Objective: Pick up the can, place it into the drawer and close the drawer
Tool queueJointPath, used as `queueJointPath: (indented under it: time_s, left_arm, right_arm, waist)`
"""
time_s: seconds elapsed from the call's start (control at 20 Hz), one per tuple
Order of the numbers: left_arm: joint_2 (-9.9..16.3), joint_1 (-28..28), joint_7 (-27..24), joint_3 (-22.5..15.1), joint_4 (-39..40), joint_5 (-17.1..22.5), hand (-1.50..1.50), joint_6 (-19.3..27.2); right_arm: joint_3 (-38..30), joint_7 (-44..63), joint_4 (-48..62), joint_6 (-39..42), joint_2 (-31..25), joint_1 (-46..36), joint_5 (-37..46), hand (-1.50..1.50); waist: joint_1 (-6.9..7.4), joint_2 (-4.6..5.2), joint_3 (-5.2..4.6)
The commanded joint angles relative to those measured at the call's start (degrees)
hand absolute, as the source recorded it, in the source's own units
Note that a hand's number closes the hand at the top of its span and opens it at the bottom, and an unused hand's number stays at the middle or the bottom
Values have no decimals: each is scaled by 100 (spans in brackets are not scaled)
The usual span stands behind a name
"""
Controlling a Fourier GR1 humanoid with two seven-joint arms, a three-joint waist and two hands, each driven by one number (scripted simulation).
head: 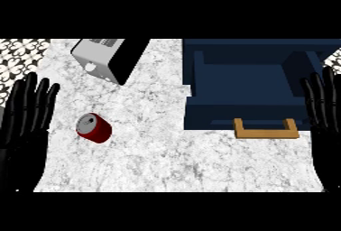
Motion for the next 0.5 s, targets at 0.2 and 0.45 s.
queueJointPath:
  time_s: [0.2,0.45]
  left_arm:
    - [-375,242,275,619,-44,-1790,-150,2490]
    - [-381,787,1546,693,437,-1534,-150,4497]
  right_arm:
    - [-104,160,49,-54,101,34,-204,-150]
    - [-386,962,342,-351,204,389,-259,-150]
  waist:
    - [88,-115,13]
    - [1,-71,-4]
